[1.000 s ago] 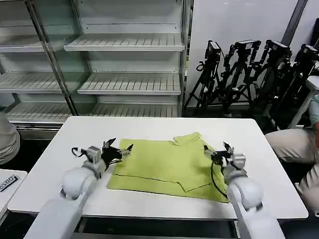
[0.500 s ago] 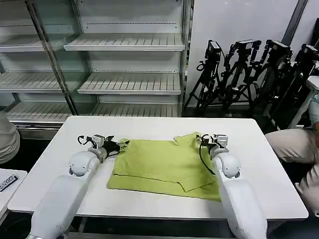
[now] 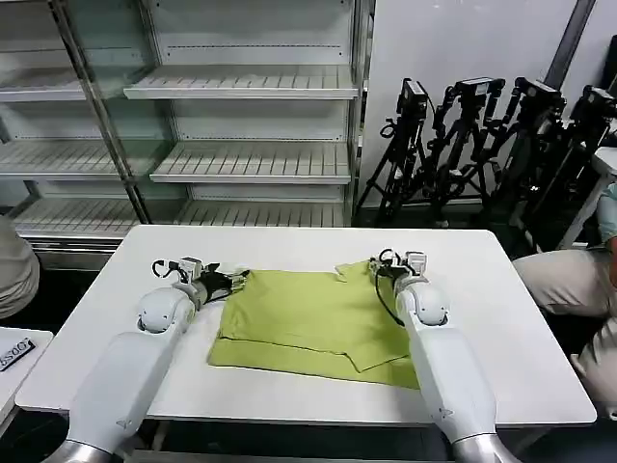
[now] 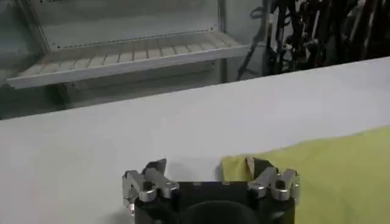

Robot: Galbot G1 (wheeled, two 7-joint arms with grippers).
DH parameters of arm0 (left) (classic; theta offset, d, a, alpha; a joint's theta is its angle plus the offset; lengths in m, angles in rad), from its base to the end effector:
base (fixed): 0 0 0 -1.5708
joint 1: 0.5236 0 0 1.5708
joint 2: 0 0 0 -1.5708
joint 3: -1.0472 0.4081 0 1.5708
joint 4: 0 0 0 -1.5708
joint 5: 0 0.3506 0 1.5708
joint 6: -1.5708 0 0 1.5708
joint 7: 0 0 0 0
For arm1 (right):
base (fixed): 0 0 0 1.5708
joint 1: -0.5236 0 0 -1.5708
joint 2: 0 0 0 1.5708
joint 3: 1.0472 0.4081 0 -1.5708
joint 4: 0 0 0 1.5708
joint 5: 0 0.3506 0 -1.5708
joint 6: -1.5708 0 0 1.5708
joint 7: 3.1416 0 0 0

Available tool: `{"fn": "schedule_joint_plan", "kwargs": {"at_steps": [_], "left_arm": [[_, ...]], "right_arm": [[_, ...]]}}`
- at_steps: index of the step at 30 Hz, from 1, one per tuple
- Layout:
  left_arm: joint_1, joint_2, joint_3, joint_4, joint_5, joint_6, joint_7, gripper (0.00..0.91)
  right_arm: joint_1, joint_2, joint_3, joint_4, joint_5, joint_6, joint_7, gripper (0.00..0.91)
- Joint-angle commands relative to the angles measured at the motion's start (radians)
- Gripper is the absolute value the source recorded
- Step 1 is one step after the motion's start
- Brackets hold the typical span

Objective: Fold and organize the clothes.

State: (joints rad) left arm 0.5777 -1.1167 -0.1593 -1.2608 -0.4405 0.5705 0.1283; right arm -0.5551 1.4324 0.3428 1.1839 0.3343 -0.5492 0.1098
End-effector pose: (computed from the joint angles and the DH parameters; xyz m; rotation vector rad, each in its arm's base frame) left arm 0.5112 0.1190 -0.3182 -0.3433 -2.5721 -0.1633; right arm 0.5382 -0.0167 -0.3279 0.0591 -2.6610 -0.0944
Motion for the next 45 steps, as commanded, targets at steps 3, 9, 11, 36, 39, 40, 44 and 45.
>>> {"fn": "schedule_joint_plan", "kwargs": {"at_steps": [3,9,11,36,39,40,44,45], "left_arm": [[0.027,0.000,0.007,-0.013,-0.008,0.006,0.006,0.010],[0.042,0.002,0.006,-0.037,-0.010,0.006,0.010,0.010],[0.044,0.000,0.006,-0.040,-0.010,0.006,0.013,0.010],[0.265,0.092,-0.116,-0.394,-0.137,-0.036,-0.043,0.010],[0.317,0.100,-0.137,-0.455,-0.152,-0.032,-0.055,0.010],[0.335,0.104,-0.144,-0.478,-0.153,-0.033,-0.055,0.010],[0.406,0.105,-0.158,-0.533,-0.151,-0.036,-0.057,0.010],[0.427,0.104,-0.164,-0.541,-0.146,-0.038,-0.059,0.010]], "right_arm": [[0.011,0.011,-0.007,-0.044,0.037,-0.019,-0.026,0.000],[-0.001,0.010,-0.008,-0.029,0.038,-0.015,-0.045,0.000],[-0.007,0.010,-0.008,-0.024,0.032,-0.007,-0.049,0.000],[-0.340,-0.165,0.009,0.623,0.173,-0.028,0.027,0.000],[-0.417,-0.184,0.013,0.698,0.175,-0.028,0.032,0.000],[-0.429,-0.188,0.015,0.709,0.174,-0.028,0.033,0.000],[-0.512,-0.203,0.035,0.799,0.170,-0.028,0.032,0.000],[-0.538,-0.209,0.041,0.817,0.170,-0.028,0.032,0.000]]}}
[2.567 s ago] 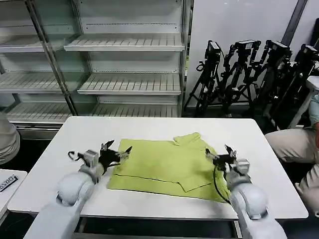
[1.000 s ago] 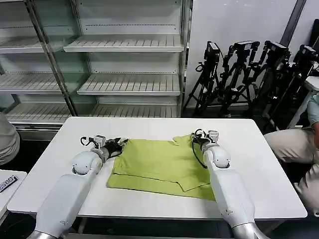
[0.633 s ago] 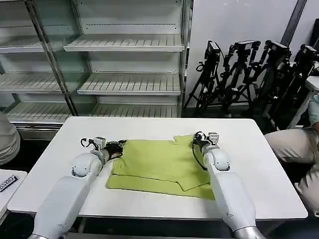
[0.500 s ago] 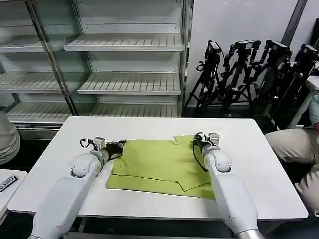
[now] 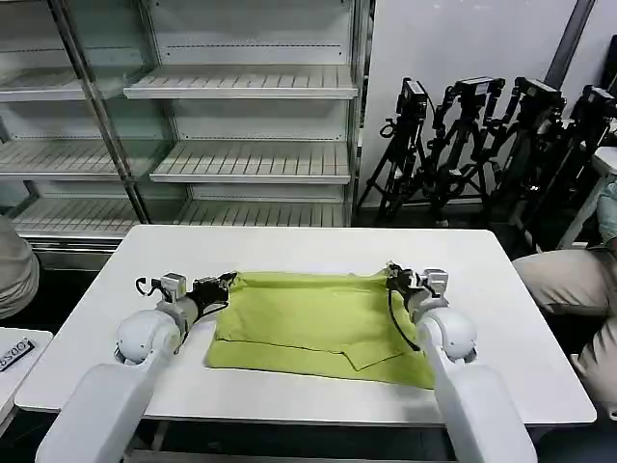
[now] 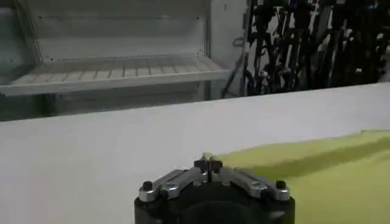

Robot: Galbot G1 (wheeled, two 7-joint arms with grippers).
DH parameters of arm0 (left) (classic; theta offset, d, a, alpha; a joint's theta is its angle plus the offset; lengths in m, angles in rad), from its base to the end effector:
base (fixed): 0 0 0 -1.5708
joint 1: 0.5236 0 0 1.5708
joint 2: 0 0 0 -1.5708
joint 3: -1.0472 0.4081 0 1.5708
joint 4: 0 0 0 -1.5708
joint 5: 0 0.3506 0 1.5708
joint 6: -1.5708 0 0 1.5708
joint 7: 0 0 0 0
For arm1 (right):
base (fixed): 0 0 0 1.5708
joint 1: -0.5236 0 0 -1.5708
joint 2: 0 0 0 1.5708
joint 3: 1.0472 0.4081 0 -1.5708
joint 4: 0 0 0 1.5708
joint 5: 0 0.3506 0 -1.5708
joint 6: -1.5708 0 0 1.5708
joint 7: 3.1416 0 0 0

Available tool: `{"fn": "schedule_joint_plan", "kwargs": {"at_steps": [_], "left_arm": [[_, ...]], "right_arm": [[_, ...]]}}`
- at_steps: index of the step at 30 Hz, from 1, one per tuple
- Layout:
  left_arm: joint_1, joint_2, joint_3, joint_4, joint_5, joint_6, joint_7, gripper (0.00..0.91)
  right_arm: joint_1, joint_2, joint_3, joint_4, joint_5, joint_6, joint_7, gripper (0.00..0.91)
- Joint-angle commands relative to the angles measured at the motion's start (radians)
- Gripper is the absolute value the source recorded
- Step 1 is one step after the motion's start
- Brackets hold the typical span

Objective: Fold and organize the clothes.

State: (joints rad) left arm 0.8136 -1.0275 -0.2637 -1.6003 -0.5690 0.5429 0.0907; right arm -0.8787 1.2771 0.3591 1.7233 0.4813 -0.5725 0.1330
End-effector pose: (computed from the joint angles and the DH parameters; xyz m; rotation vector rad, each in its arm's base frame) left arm 0.4191 0.1285 -0.2981 -0.4407 -2.6834 -0.0600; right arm 0.3967 -0.0484 -0.2937 0.1945 -2.8043 -0.1254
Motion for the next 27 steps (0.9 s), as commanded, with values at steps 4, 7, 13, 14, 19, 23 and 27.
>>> {"fn": "schedule_joint_plan", "kwargs": {"at_steps": [4,7,13,14,19,23,27], "left_arm": [[0.252,0.009,-0.084,-0.212,-0.013,-0.038,-0.027,0.010],[0.273,0.009,-0.104,-0.230,-0.014,-0.037,-0.026,0.010],[0.302,0.005,-0.099,-0.258,-0.002,-0.037,-0.037,0.010],[0.305,0.004,-0.101,-0.263,-0.001,-0.036,-0.038,0.010],[0.309,0.007,-0.101,-0.265,0.033,-0.037,-0.040,0.010],[0.319,0.005,-0.103,-0.271,0.052,-0.031,-0.046,0.020],[0.334,0.011,-0.103,-0.296,0.053,-0.007,-0.057,0.282]], "right_arm": [[-0.285,-0.062,0.039,0.321,0.007,0.007,0.005,0.000],[-0.326,-0.060,0.050,0.338,-0.004,0.016,0.003,0.000],[-0.353,-0.059,0.062,0.353,-0.024,0.019,0.004,0.000],[-0.356,-0.059,0.063,0.352,-0.025,0.019,0.004,0.000],[-0.361,-0.047,0.063,0.352,-0.025,0.020,0.004,0.000],[-0.356,-0.046,0.062,0.339,-0.025,0.022,0.003,0.000],[-0.356,-0.047,0.059,0.321,-0.036,0.025,0.006,0.000]]}}
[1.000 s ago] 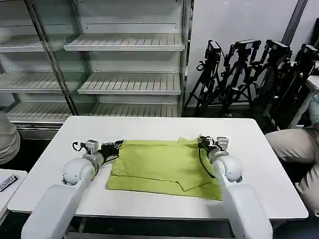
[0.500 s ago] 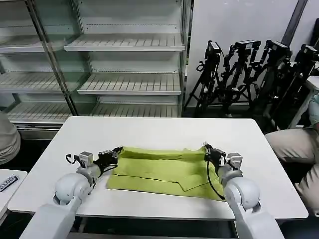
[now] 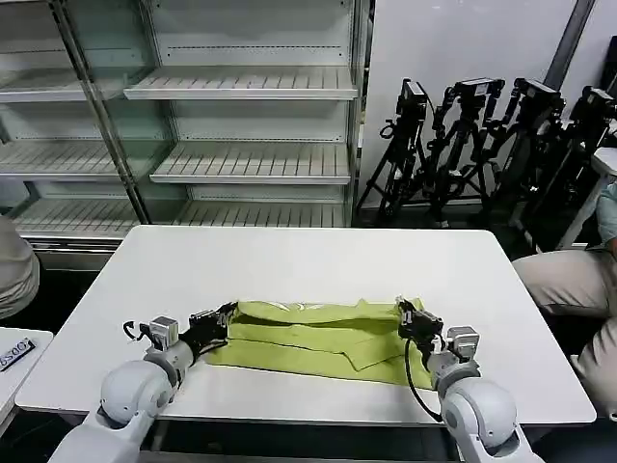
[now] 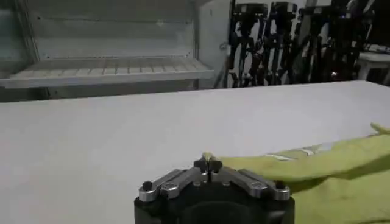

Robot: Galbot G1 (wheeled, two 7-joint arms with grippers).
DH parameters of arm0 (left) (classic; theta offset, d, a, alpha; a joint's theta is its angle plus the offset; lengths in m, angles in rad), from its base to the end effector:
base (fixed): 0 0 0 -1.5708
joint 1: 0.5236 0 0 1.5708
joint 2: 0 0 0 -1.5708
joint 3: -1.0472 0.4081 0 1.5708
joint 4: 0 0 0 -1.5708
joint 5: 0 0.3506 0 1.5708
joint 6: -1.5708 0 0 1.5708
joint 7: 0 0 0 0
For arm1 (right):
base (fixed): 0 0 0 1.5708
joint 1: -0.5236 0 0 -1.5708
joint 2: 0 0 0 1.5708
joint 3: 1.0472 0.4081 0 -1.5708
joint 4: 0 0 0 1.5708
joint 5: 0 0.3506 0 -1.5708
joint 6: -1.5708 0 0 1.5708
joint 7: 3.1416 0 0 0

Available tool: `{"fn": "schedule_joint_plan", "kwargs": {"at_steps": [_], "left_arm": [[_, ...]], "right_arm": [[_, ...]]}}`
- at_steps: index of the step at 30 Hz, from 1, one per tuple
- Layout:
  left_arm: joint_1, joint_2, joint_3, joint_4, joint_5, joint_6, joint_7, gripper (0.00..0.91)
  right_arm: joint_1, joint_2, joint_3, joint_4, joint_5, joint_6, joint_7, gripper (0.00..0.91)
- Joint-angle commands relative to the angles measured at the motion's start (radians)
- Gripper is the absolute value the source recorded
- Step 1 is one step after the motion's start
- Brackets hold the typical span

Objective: Fold and organize the clothes.

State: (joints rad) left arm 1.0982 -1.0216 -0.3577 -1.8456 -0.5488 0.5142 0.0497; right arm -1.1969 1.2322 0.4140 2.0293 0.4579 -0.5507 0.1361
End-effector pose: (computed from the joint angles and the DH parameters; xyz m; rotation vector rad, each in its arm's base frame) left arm 0.3173 0.1158 -0.3126 -0.4573 -2.6896 -0.0459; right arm 0.2717 -0.0516 -0.2938 0.2338 -2.8127 -0.0886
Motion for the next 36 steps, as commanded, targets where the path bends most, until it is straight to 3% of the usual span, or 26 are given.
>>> {"fn": "schedule_joint_plan", "kwargs": {"at_steps": [1,2,3,13,19,28,29,30,36], "left_arm": [[0.053,0.005,-0.008,-0.058,0.044,0.035,-0.022,0.907],[0.053,0.004,-0.009,-0.064,0.068,0.057,-0.026,0.907],[0.053,0.004,-0.011,-0.062,0.081,0.060,-0.026,0.907],[0.034,0.002,-0.038,-0.098,0.063,0.064,-0.154,0.907],[0.033,-0.026,0.095,-0.104,-0.124,0.064,-0.455,0.907],[0.019,-0.044,0.164,-0.042,-0.090,0.065,-0.519,0.907],[0.017,-0.046,0.168,-0.039,-0.096,0.065,-0.524,0.534],[0.015,-0.049,0.173,-0.035,-0.100,0.065,-0.524,0.020],[0.011,-0.055,0.187,-0.037,-0.114,0.064,-0.525,0.020]], "right_arm": [[-0.038,-0.001,0.005,0.012,-0.014,0.003,0.003,0.091],[-0.040,-0.002,0.006,0.012,-0.019,0.001,-0.001,0.846],[-0.043,-0.003,0.005,0.014,-0.023,-0.001,-0.002,0.907],[-0.139,-0.005,0.061,0.135,-0.042,0.010,-0.025,0.907],[-0.227,-0.004,0.092,0.214,-0.058,0.018,-0.034,0.907],[-0.263,0.009,0.113,0.228,-0.060,0.024,-0.043,0.907],[-0.263,0.010,0.113,0.226,-0.060,0.025,-0.043,0.907],[-0.262,0.010,0.113,0.224,-0.061,0.027,-0.043,0.907],[-0.255,0.014,0.110,0.218,-0.061,0.029,-0.041,0.907]]}}
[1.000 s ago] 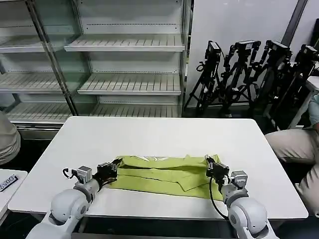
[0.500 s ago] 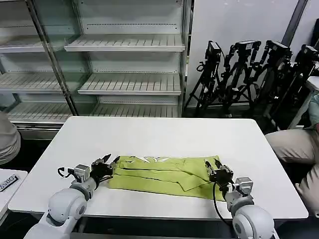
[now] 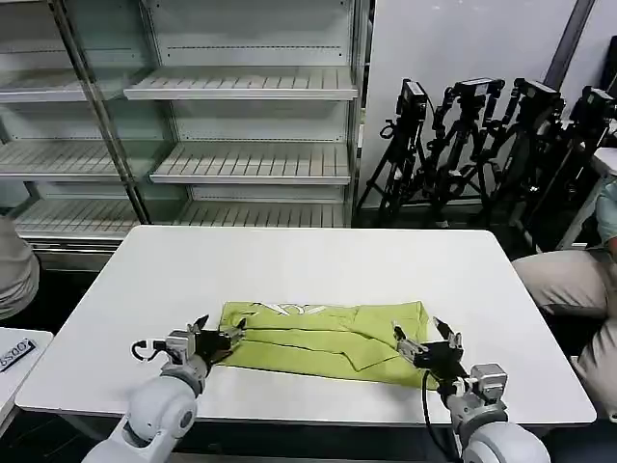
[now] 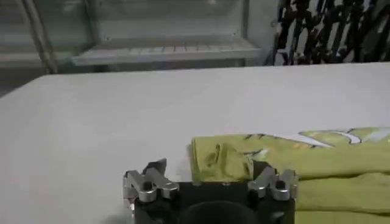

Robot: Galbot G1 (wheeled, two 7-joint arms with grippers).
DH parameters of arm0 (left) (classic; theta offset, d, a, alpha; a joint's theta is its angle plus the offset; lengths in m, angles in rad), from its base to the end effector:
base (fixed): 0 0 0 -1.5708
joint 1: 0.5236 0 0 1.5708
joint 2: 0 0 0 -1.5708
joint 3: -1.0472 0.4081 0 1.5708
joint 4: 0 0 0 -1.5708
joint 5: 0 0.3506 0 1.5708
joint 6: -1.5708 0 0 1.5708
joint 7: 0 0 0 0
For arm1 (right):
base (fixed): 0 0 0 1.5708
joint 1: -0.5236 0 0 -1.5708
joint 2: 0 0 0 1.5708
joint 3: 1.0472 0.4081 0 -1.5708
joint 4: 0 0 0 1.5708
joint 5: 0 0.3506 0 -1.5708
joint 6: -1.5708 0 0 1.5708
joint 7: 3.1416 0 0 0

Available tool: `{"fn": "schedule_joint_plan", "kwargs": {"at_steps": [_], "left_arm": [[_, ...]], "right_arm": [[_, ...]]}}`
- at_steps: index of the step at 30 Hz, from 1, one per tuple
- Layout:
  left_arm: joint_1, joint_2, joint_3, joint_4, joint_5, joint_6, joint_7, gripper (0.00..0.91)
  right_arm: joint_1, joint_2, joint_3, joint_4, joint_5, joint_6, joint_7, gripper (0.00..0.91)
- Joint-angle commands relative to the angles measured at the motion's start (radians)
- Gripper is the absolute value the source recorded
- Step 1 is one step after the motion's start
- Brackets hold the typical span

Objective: Fold and organize the clothes.

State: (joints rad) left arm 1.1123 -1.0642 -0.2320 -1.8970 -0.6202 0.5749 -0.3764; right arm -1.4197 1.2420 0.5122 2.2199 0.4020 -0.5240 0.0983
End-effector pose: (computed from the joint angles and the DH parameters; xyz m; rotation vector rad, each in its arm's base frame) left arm 0.2976 0.0600 -0.3250 -0.1089 -2.6331 -0.0625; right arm 0.1922 -0.0603 -0.2755 0.2104 -2.8423 -0.0585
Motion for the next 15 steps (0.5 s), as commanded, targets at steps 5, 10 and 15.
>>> {"fn": "schedule_joint_plan", "kwargs": {"at_steps": [5,10,15], "left_arm": [[0.000,-0.018,0.070,0.019,-0.042,0.003,-0.095,0.020],[-0.001,-0.031,0.076,0.032,-0.024,0.003,-0.073,0.020],[-0.001,-0.022,0.043,0.031,0.116,0.002,-0.008,0.020]], "right_arm": [[-0.039,0.006,0.013,0.028,-0.005,0.003,0.000,0.907],[-0.043,0.010,0.009,0.027,-0.007,0.004,0.005,0.907],[-0.036,0.011,-0.003,0.024,-0.013,0.005,0.006,0.907]]}}
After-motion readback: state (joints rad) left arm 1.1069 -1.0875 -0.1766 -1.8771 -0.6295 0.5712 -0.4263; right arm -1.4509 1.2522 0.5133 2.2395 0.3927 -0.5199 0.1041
